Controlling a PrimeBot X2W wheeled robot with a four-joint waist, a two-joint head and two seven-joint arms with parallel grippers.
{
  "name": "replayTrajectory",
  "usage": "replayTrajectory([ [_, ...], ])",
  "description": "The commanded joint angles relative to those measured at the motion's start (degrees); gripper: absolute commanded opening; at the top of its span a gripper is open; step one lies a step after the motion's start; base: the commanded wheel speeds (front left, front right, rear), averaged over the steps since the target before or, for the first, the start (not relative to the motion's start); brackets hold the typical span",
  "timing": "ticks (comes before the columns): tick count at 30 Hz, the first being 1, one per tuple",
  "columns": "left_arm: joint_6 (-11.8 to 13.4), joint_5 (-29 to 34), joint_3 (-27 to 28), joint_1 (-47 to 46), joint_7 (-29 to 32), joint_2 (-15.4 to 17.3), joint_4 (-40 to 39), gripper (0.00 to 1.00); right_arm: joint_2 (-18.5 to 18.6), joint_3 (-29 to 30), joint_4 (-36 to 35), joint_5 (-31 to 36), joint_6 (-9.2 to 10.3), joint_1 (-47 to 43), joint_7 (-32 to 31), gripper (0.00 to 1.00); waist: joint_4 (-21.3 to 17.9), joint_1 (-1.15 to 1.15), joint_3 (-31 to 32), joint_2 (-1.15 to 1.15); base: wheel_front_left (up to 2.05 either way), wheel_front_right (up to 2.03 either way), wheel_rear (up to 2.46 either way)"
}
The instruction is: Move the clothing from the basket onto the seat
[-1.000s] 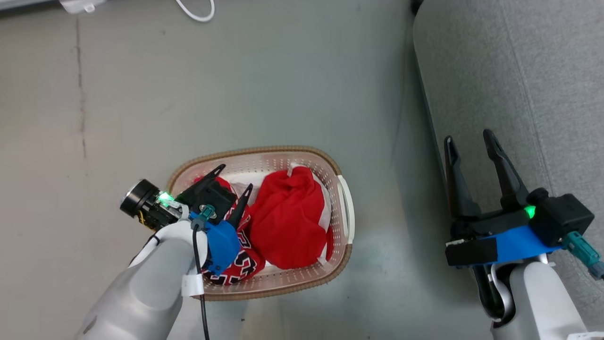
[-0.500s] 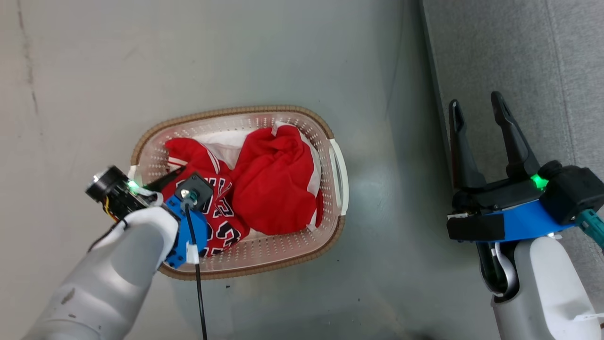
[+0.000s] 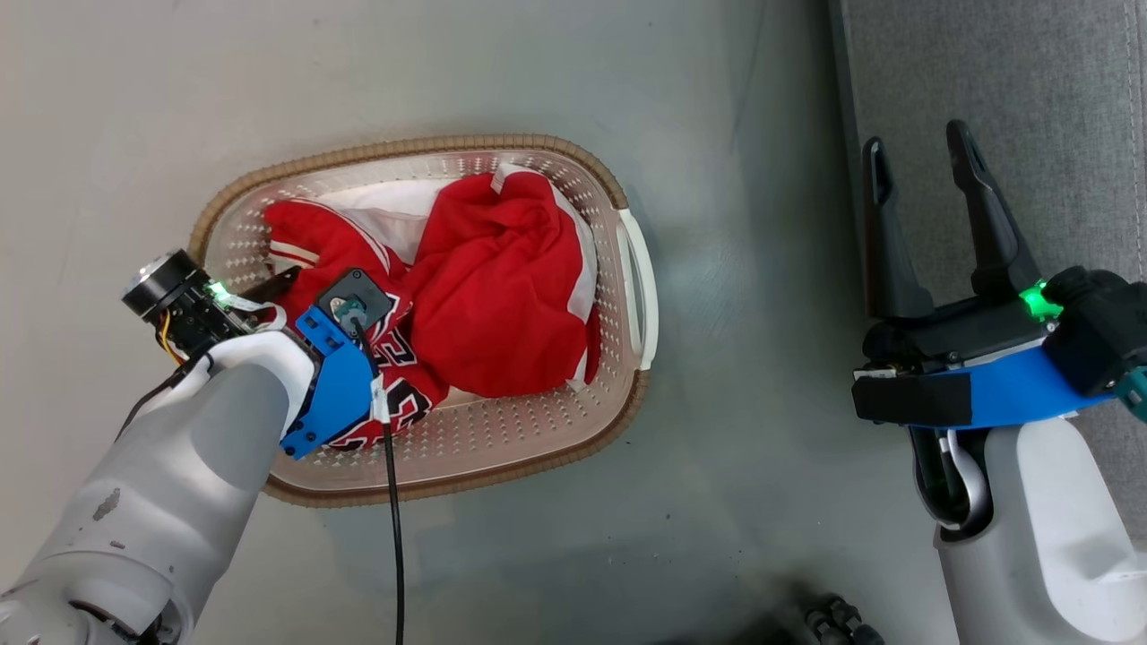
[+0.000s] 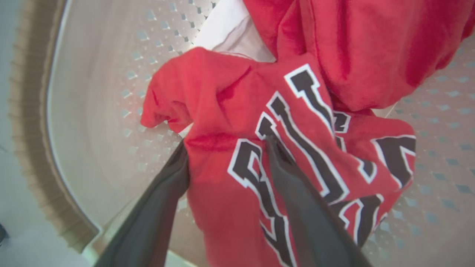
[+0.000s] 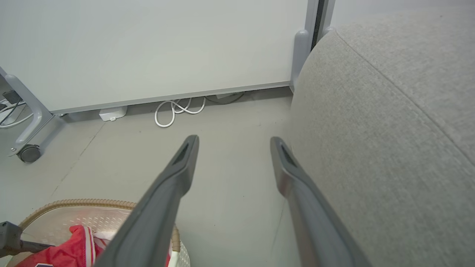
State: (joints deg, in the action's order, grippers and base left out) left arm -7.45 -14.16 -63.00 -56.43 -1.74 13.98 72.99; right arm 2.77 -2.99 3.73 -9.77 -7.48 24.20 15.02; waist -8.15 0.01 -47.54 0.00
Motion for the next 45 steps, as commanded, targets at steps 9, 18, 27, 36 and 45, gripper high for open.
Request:
replayTrajectory([
  [9,0.0,-2.4,-4.3,-2.6,5.1,0.4,0.4,1.0,0.2,0.1,-0.6,-1.1,-0.03,1.4,0.2,1.0,-1.2,-0.01,-1.9,0.0,0.0,0.0,0.0],
  [18,0.0,-4.9,-7.3,-2.9,7.9,0.5,0.1,0.0,0.2,0.6,-0.3,-1.2,-0.03,1.5,0.2,1.0,-1.2,-0.01,-1.7,0.0,0.0,0.0,0.0],
  [27,0.0,-8.2,-8.4,-1.4,6.8,-0.4,-1.0,0.0,0.2,0.7,0.2,-0.7,-0.03,0.9,0.2,1.0,-0.3,-0.01,1.1,0.0,0.0,0.0,0.0],
  [36,0.0,-11.1,-9.1,0.7,2.7,-2.4,-2.7,0.0,0.2,1.0,1.2,0.1,-0.03,-0.9,0.2,1.0,1.6,-0.01,5.8,0.0,0.0,0.0,0.0],
  [45,0.0,-14.0,-9.9,4.3,-2.2,-5.2,-6.0,0.0,0.2,1.6,2.6,1.0,-0.03,-3.5,0.2,1.0,3.9,-0.01,12.5,0.0,0.0,0.0,0.0],
])
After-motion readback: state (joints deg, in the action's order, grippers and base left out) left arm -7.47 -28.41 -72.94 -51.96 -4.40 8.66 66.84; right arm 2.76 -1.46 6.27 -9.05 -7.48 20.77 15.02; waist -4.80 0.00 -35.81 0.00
